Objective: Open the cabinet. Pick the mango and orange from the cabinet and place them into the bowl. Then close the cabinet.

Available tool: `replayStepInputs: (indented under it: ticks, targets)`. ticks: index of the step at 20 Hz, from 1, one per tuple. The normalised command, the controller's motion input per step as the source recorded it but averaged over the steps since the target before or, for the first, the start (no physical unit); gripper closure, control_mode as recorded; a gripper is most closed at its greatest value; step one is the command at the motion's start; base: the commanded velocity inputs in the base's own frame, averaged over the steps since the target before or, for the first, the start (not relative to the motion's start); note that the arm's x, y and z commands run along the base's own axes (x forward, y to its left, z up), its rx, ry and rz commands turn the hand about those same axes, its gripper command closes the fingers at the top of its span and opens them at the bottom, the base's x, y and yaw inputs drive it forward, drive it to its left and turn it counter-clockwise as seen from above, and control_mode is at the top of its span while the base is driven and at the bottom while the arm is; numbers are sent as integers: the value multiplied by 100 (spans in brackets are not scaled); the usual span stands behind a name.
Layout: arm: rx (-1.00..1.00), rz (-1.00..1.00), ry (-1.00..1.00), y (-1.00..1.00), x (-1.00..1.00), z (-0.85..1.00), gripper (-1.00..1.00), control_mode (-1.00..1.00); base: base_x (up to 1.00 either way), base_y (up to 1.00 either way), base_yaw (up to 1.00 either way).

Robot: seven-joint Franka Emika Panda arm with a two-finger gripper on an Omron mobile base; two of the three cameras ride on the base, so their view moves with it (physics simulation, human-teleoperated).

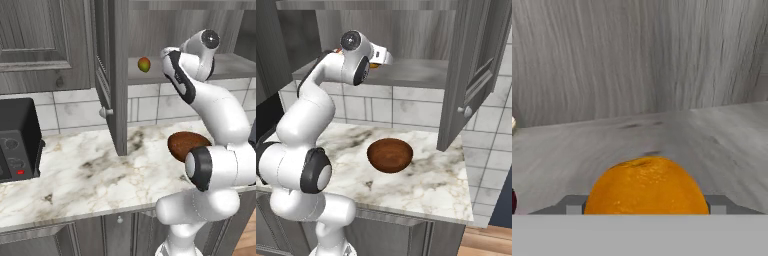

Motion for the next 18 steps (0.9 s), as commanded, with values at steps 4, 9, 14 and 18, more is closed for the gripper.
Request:
replayStepInputs:
  ticks: [4, 9, 14, 18]
  targets:
    - [3, 0, 0, 41, -100, 60, 100, -100, 0, 0, 0]
    - [5, -2, 0, 36, -100, 62, 100, -100, 0, 0, 0]
    - [-7, -1, 0, 29, -100, -54, 100, -100, 0, 0, 0]
    - [-18, 0, 4, 19, -100, -100, 100, -100, 0, 0, 0]
